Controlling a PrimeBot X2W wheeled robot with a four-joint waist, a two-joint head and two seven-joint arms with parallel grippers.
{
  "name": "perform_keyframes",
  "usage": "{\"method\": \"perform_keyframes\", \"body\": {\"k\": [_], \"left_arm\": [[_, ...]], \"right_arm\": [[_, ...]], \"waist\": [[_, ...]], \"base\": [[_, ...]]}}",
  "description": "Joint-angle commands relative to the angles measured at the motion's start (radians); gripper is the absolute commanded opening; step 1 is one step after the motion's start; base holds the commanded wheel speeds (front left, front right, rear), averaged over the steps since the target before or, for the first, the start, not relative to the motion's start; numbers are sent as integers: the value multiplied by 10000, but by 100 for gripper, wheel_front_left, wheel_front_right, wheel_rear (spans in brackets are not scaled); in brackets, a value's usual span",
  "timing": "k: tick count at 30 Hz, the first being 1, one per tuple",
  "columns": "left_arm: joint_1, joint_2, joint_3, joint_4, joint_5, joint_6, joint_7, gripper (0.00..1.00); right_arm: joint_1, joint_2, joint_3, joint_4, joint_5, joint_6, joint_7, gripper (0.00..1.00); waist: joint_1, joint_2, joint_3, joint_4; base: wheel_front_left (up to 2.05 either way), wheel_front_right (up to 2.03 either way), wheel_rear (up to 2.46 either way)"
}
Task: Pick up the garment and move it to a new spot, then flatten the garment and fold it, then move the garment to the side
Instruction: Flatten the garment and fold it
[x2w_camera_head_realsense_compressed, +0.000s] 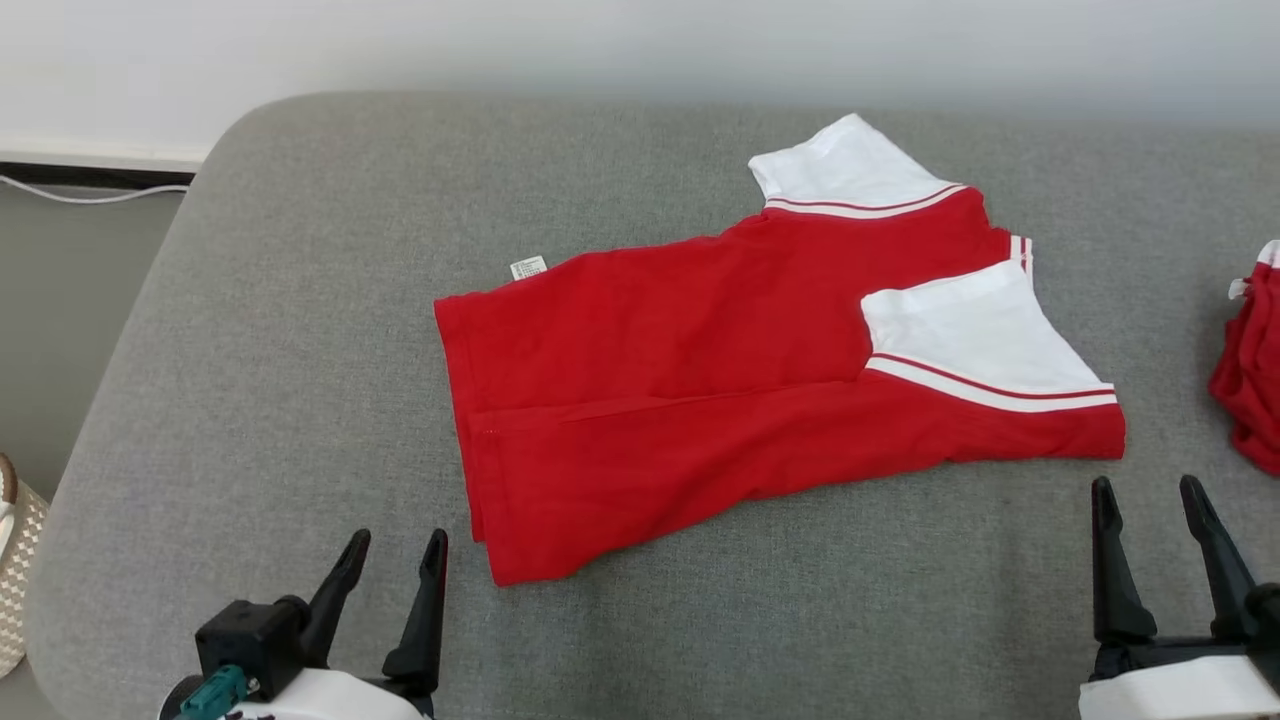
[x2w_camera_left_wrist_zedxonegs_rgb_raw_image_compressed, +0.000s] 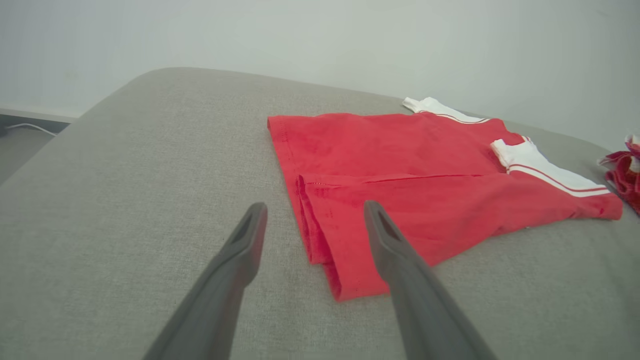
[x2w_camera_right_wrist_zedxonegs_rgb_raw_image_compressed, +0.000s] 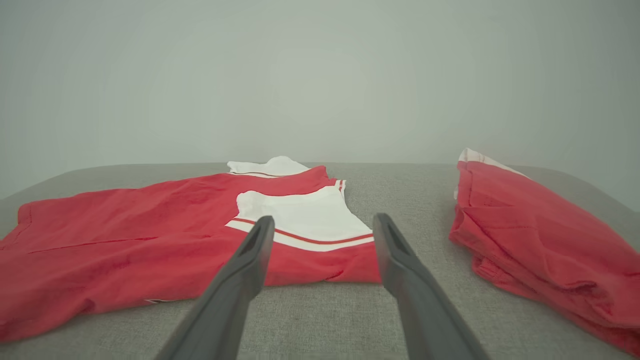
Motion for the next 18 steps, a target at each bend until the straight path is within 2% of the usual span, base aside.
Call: {"method": "perform_keyframes", "body": {"k": [1,12,18], "left_arm": [[-104,306,337,-350,18,164,23,100],[106,383,183,-627,-92,282,347,100],[80,265,100,-594,-356,70,518,100]], "right_arm": [[108,-45,164,-445,-29,-2,30,100],[401,39,171,-619,196,-2,174,100],[235,43,185,-432,486,-2,161,100]], "waist": [[0,0,-143,-84],[0,0,-309,-214],[0,0,-172,-249]], "base": [[0,0,0],[0,0,0],[0,0,0]]}}
